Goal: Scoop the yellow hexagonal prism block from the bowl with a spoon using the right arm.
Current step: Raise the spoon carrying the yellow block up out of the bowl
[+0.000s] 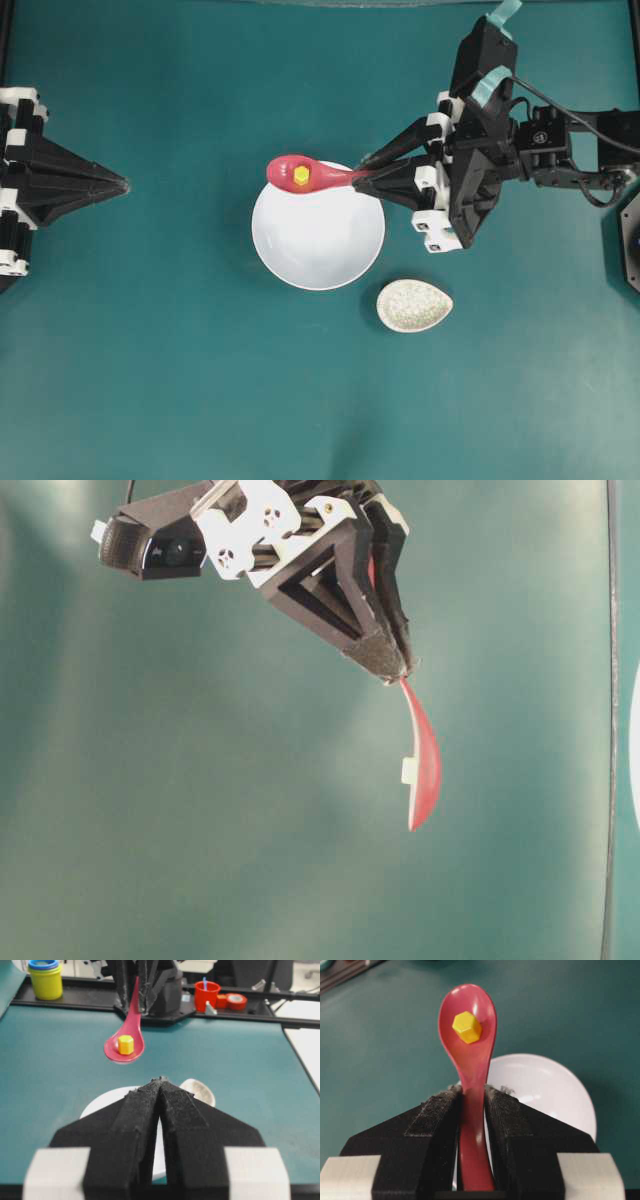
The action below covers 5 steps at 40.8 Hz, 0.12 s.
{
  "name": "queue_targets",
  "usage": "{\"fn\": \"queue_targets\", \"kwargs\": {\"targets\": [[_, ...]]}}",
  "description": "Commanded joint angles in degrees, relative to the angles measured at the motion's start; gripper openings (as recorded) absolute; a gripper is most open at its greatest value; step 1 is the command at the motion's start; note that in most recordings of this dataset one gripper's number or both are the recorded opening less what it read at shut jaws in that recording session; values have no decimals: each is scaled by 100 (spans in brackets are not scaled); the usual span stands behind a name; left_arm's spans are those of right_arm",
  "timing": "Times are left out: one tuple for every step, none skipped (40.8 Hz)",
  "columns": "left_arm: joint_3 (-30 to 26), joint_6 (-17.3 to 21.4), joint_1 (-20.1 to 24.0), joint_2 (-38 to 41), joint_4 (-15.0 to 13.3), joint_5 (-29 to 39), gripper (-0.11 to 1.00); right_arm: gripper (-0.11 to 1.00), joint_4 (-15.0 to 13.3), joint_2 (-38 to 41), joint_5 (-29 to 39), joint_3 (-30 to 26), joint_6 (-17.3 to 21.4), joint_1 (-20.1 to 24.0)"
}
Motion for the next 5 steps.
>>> {"fn": "queue_targets", "kwargs": {"targets": [[-149, 0, 0, 53, 18, -44, 0, 22, 18, -97, -26, -62, 9, 18], [-149, 0, 9, 44, 18, -44, 0, 22, 18, -97, -35, -62, 9, 18], [-149, 0, 9, 53, 18, -26, 0, 22, 18, -97, -53, -53, 0, 18], [-149, 0, 9, 53, 18, -18, 0, 22, 18, -97, -53, -62, 0, 18], [-149, 0, 9, 44, 18, -18, 0, 22, 18, -97, -53, -62, 0, 18]]}}
